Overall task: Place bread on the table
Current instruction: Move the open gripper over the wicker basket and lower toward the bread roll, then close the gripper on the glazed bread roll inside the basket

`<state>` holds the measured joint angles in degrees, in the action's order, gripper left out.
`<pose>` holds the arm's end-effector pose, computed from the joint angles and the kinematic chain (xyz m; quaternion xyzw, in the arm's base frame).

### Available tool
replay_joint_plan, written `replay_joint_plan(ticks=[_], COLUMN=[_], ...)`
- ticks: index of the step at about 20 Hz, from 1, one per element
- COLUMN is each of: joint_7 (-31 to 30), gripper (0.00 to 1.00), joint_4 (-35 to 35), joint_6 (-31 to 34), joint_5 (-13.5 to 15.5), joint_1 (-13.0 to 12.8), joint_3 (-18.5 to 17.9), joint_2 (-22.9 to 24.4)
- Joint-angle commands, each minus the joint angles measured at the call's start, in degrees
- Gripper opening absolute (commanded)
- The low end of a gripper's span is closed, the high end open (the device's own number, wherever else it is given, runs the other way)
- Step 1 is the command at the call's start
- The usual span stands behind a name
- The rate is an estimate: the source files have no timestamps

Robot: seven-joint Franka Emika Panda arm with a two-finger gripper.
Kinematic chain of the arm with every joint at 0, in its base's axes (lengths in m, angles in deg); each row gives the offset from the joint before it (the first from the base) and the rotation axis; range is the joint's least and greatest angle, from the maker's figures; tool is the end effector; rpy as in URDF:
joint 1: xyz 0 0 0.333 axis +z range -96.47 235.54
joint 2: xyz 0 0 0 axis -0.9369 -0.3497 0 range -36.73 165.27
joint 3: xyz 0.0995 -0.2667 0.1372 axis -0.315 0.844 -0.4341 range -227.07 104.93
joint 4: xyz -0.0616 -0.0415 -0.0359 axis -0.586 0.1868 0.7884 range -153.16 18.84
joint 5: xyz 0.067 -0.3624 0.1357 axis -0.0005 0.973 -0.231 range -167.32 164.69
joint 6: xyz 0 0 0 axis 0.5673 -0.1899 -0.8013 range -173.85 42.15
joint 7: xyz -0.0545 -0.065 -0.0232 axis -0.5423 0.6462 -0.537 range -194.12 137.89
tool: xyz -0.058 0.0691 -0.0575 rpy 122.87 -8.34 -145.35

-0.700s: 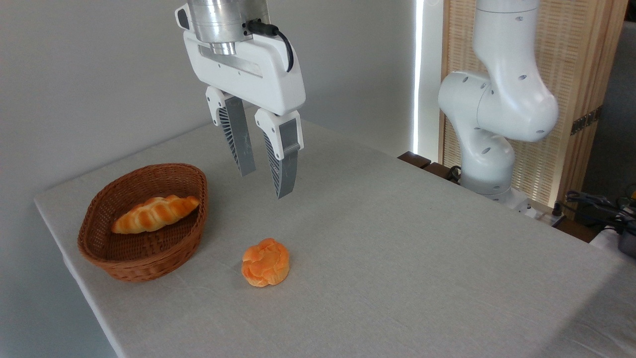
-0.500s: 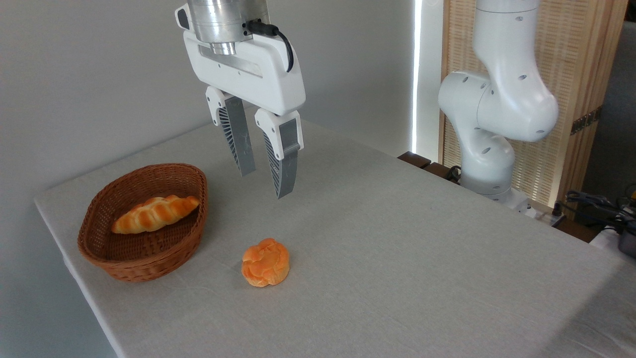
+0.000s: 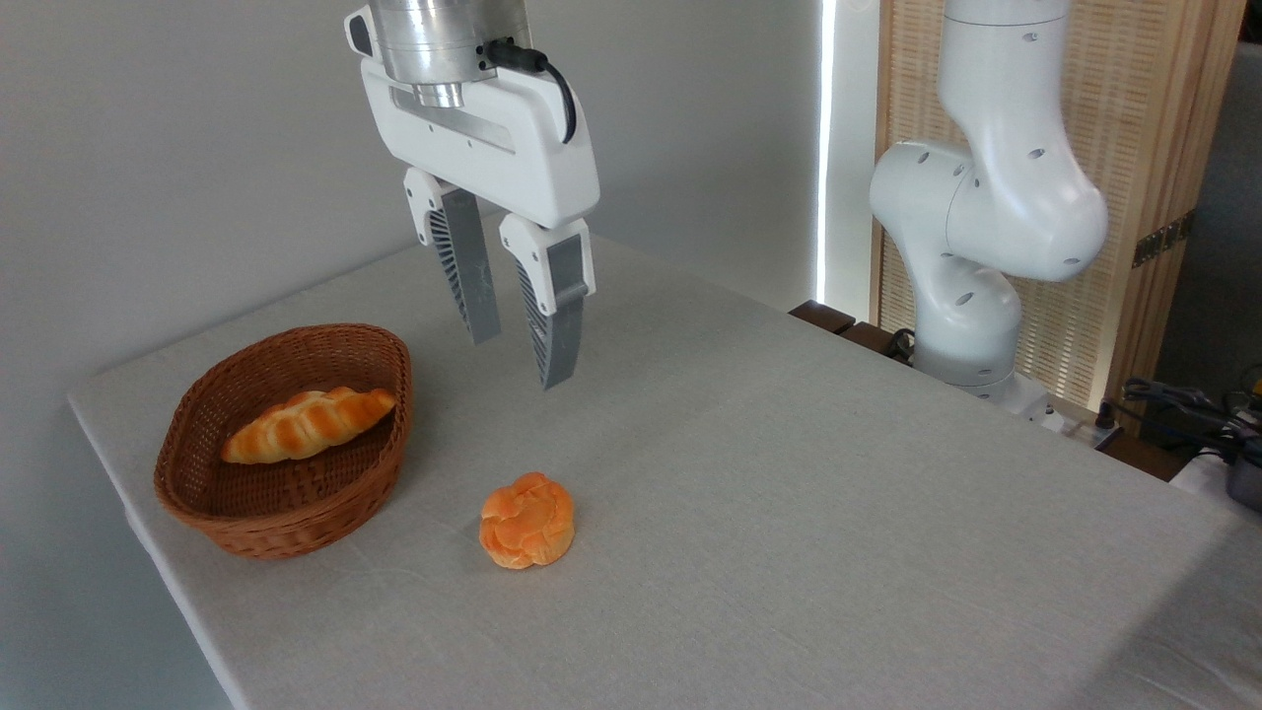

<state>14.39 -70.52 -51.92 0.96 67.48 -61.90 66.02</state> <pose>0.5494 -0.0157 0.6184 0.9281 -0.3715 0.0190 0.0143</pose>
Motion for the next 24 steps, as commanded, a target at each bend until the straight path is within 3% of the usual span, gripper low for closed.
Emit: replay_joint_plan(ticks=[1,4,8,13,17,21,24], joint_7=[0.47,-0.41,-3.12,-16.03,-17.11,-17.20,-18.51], gripper=[1.00,1.00,1.00,1.00,1.00,1.00,1.00], joint_4=[0.28,0.28,-0.33,-1.56,-3.41,-7.44,-8.24], joint_6=[-3.95,-14.31,-21.62,-29.17,-34.45,-38.06,-39.99], joint_5=[5.53,7.21,7.21,6.95,4.76,-1.38,-2.80], joint_1=[-0.59,-0.67,-0.67,-1.37,-4.97,-6.03,-6.74], joint_3=[1.43,7.31,14.79,20.68,21.13,21.31,21.75], joint_2=[-0.34,-2.79,-6.93,-12.81,-16.86,-17.39,-18.71])
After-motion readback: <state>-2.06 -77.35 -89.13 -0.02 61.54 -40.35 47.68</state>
